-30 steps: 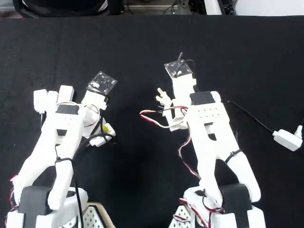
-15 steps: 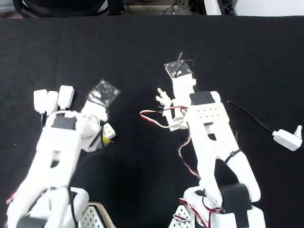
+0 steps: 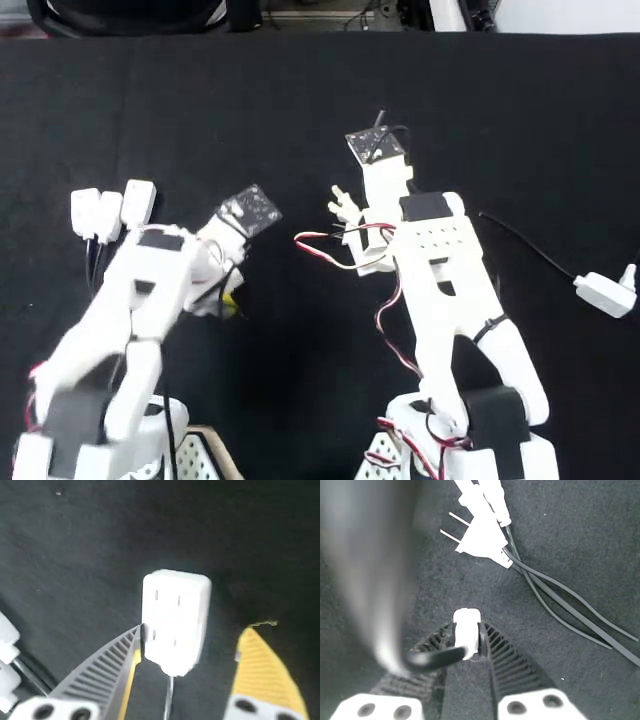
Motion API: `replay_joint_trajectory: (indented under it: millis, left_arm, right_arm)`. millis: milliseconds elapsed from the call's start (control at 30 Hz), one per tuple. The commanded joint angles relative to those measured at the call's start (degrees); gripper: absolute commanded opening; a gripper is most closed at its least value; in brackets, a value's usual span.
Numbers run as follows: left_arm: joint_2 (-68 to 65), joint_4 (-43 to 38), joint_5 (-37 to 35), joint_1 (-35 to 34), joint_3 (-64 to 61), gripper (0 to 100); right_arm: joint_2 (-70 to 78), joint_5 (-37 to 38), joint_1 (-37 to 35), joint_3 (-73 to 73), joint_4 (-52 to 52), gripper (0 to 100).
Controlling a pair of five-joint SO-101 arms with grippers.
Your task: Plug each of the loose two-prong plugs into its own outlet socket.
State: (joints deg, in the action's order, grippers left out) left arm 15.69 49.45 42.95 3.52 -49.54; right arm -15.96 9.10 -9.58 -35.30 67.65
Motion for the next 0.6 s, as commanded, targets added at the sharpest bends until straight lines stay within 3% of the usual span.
replay_joint_trajectory:
  millis: [0, 100, 233, 367, 567]
  left_arm:
    - [-5.3, 0.1, 0.5, -0.4, 5.8, 14]
    - [-5.3, 3.2, 1.1, 0.3, 7.0, 6]
    - [-5.4, 5.8, 1.5, 0.5, 9.0, 6]
    - [-5.0, 7.6, -2.8, 3.4, 9.4, 6]
    - [3.9, 7.6, -6.2, 8.1, 9.3, 6]
  right_arm:
    - [-0.1, 0.4, 0.7, 0.4, -0.3, 1.1]
    - [-0.1, 0.4, 0.7, 0.4, -0.3, 1.1]
    - [-0.2, 0.4, 0.7, 0.4, -0.3, 1.1]
    - [-0.2, 0.4, 0.7, 0.4, -0.3, 1.1]
    - [-0.2, 0.4, 0.7, 0.4, -0.3, 1.1]
